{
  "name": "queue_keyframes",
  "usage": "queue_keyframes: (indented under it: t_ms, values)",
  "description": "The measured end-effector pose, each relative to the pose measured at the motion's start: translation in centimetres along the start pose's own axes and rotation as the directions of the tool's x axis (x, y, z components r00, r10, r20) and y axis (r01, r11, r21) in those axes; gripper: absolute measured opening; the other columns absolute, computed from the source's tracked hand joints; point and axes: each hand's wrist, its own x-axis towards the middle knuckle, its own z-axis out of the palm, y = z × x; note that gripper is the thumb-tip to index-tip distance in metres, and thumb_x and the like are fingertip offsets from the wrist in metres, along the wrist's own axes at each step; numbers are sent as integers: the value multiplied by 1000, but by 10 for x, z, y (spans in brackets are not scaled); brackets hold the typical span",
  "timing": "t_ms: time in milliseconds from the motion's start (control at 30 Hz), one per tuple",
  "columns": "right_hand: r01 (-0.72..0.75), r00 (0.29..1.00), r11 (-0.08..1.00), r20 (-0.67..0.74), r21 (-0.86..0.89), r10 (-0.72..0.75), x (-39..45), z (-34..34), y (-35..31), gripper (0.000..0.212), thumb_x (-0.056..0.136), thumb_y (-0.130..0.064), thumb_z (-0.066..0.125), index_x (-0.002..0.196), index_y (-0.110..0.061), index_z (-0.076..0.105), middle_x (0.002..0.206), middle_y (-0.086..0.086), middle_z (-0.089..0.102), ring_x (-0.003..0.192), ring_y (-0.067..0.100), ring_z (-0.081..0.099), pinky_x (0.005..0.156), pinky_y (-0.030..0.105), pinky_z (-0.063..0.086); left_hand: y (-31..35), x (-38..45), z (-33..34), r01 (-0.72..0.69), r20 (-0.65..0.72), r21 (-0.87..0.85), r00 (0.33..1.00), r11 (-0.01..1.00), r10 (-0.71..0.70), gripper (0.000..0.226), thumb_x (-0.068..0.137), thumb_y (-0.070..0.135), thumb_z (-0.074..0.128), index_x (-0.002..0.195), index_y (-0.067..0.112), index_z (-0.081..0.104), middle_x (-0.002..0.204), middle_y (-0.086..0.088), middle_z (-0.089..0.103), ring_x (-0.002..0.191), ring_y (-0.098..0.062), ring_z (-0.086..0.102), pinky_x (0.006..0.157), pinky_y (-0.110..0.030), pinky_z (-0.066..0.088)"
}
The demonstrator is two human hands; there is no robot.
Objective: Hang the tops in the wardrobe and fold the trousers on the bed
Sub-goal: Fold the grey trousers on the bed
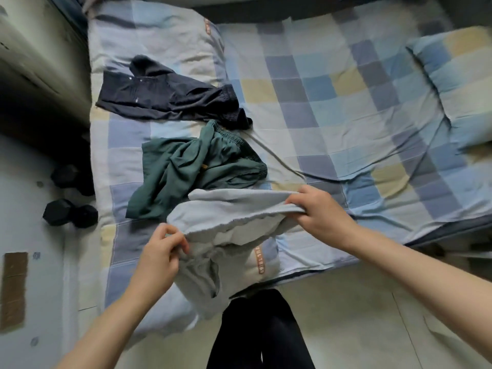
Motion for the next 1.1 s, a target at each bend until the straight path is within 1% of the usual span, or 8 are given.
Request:
queue_keyframes:
  t_ms: [167,267,433,533,633,800,933,1100]
  values:
    - [-112,966,914,-174,391,192,-57,-79,-85,25,78,-33,61,70,-9,65,60,3,53,59,11,43,55,28,33,47,-21,-37,-88,-36,191,995,978,96,30,72,-16,69,92,7,72,111,-12,52,89,-33,58,74,-45,51]
    - [-96,923,746,-222,659,315,-93,-124,-116,15,82,-18,65,73,-7,67,58,-1,55,57,7,49,54,19,41,91,-32,-33,-195,2,224,980,955,200,42,68,-10,76,106,7,72,121,-16,54,105,-36,55,86,-44,50]
    - [-32,867,554,-253,832,429,-146,-176,-128,19,80,-20,64,81,-2,70,70,11,62,69,20,59,61,34,50,174,-63,14,-607,232,52,780,793,581,46,78,21,57,124,18,55,124,6,55,119,-12,51,107,-30,35]
    - [-4,844,467,-248,884,475,-180,-208,-116,13,86,-8,62,83,1,70,71,14,62,68,22,61,57,31,53,203,-60,54,-636,573,250,705,730,419,62,81,42,42,141,25,38,137,12,51,135,-8,39,119,-52,7]
    - [14,823,404,-240,915,515,-230,-246,-88,19,89,-6,55,94,8,67,85,23,64,76,29,62,70,42,57,234,-44,80,-641,604,433,728,634,323,45,87,36,43,131,25,48,128,10,58,132,-15,42,116,-48,-2]
    - [11,786,438,-279,899,552,-319,-296,-26,23,92,-7,53,108,7,63,94,23,64,85,30,60,77,40,54,297,-16,89,-773,518,517,625,369,583,46,62,15,80,105,28,73,103,10,72,100,-11,68,95,-34,35]
    - [62,790,535,-369,843,489,-373,-319,26,46,93,5,43,126,-26,54,97,18,68,91,30,65,77,41,56,349,-2,83,-814,481,553,486,177,730,25,53,1,74,65,21,64,55,9,58,63,-14,68,80,-36,27]
    - [62,913,870,-380,488,148,-442,-348,89,89,87,21,36,139,-51,33,125,14,59,109,32,58,98,46,44,437,8,86,-857,441,514,293,28,848,13,68,2,71,71,15,69,63,0,63,64,-18,69,83,-39,26]
